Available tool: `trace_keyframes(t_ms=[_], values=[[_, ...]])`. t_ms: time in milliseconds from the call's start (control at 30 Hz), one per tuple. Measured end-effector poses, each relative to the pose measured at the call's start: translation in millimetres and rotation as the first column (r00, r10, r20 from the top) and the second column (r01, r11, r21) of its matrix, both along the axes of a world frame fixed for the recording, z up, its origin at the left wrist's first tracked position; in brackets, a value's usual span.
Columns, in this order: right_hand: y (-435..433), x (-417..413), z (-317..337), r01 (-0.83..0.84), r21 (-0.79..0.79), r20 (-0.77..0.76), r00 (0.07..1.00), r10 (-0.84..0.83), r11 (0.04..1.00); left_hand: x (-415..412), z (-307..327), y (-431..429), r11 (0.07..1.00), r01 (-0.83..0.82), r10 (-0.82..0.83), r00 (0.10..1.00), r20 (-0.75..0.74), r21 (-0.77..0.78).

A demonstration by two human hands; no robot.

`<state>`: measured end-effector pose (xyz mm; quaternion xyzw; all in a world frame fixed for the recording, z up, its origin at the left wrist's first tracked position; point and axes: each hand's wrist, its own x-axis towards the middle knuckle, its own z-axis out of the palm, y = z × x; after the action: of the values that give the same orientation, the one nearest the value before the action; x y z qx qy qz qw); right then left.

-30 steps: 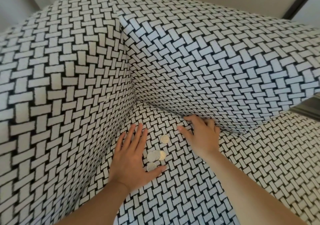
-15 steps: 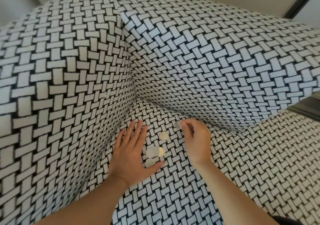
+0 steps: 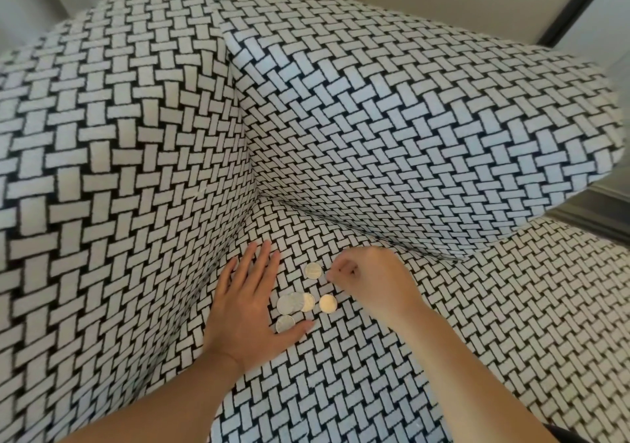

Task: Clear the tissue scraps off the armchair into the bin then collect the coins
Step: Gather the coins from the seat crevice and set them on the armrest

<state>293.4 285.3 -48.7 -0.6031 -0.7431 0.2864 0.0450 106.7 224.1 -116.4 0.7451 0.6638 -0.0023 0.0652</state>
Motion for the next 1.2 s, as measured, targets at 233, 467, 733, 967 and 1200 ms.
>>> trace_keyframes(t_ms=[233,467,733,967,1200], values=[[14,38,10,0.207,-0.047,0.355,0.918,-0.177,0.977,-1,0,0,1.000,0.002,-0.002,1.000,0.011,0.007],[16,34,-16,0.285,-0.075,0.410,0.882,-0.231,0.956,-1,0,-1,1.000,-0.002,0.002,1.000,0.000,0.004],[22,44,-23,0.226,-0.031,0.442,0.877,-0.190,0.974,-1,0,-1,1.000,-0.002,0.002,1.000,-0.007,0.013],[17,44,-31,0.220,0.003,0.386,0.900,-0.204,0.976,-1,-1,-1,1.000,-0.005,0.005,1.000,-0.019,0.013],[17,47,-36,0.255,0.010,0.170,0.952,-0.253,0.967,-1,-2,-1,1.000,-0.009,0.009,1.000,-0.019,0.010]])
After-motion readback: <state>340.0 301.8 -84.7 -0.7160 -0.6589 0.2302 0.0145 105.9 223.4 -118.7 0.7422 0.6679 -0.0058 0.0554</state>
